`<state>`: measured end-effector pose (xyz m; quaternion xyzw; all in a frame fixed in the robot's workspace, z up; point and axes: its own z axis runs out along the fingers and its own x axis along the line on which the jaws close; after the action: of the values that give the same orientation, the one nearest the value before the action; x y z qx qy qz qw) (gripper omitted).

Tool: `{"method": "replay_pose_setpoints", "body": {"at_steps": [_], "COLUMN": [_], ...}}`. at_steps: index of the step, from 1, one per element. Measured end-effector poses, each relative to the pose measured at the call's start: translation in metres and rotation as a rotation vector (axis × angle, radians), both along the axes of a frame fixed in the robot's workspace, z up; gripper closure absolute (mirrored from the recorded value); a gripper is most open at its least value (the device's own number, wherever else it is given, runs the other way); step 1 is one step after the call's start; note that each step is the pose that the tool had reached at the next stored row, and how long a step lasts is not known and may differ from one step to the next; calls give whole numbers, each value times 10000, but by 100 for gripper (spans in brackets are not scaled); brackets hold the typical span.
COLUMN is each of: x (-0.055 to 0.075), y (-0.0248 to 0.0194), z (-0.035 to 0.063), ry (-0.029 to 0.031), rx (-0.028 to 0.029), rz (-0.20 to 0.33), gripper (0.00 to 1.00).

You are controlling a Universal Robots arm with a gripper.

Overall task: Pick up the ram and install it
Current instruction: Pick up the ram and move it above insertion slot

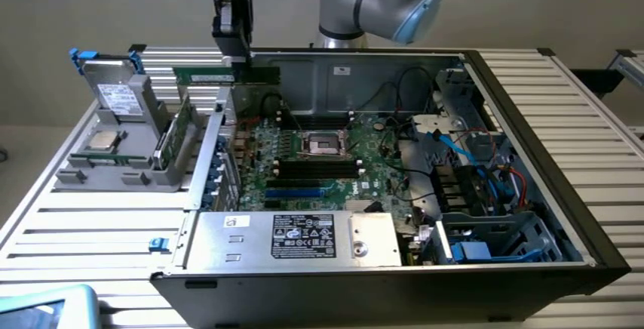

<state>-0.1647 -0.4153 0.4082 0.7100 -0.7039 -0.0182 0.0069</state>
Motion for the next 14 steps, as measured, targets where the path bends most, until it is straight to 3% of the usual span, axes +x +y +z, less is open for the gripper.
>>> {"method": "replay_pose_setpoints", "body": {"at_steps": [9, 14], "x": [407, 629], "y": [27, 108], "z": [-53, -111], "ry": [0, 0], "rx": [-29, -84], "rz": [0, 0], "gripper": [86, 86]}}
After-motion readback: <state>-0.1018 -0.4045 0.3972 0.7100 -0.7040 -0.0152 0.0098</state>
